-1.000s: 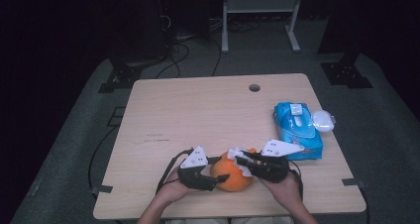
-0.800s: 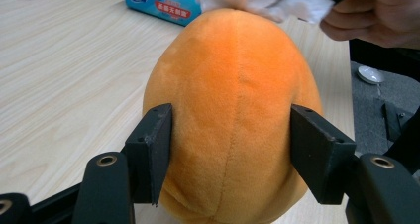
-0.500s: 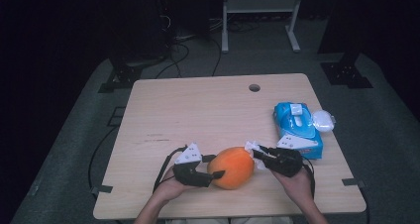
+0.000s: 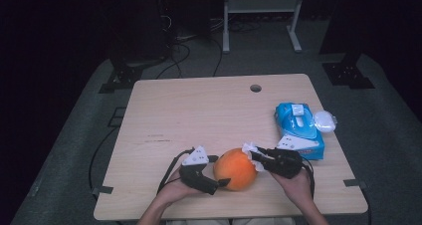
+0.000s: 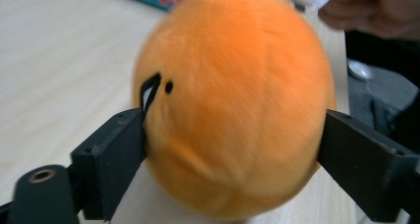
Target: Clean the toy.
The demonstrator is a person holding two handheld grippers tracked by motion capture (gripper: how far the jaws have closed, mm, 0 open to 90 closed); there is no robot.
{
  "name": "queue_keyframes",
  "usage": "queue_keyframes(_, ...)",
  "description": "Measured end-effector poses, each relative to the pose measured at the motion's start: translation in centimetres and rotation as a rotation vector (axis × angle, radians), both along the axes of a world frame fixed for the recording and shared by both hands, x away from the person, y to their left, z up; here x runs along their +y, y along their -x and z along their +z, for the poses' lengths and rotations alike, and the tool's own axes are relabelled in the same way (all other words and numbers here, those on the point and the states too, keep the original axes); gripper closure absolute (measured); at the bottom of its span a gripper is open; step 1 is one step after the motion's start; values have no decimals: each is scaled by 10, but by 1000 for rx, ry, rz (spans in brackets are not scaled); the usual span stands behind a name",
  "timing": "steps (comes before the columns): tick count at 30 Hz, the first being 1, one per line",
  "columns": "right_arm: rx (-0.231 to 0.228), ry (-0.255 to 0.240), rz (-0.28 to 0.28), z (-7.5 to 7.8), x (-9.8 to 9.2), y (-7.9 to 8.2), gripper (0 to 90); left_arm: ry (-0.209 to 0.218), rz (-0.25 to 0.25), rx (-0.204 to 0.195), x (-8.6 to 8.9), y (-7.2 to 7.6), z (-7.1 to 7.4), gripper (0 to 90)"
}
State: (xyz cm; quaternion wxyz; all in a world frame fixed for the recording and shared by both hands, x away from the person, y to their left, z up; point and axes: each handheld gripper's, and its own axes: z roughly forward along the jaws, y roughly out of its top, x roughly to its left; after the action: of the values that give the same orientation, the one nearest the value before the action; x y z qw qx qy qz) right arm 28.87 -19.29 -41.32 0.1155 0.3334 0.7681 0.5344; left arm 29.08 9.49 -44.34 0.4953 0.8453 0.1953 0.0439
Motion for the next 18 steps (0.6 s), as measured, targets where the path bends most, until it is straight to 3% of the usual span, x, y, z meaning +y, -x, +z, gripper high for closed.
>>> queue_keyframes(2, -17, 0, 30, 4, 9, 6, 737, -6, 4, -26, -1, 3, 2, 219)
queue_keyframes(4, -25, -30, 82, 9, 17, 11, 738, -8, 7, -50, -1, 5, 6, 295)
queue_keyframes(6, -52, -5, 93, 12, 22, 14, 738, 1, 4, -60, 1, 6, 10, 358)
queue_keyframes(13, -13, -1, -3, 3, 3, 0, 740, 36, 7, -64, 2, 7, 20, 389)
queue_keyframes(15, -36, 7, 6, 8, 7, 4, 741, 41, 9, -70, 3, 8, 23, 391)
queue_keyframes(18, -49, -55, 90, 17, 19, 14, 740, 50, 8, -72, 1, 10, 24, 396)
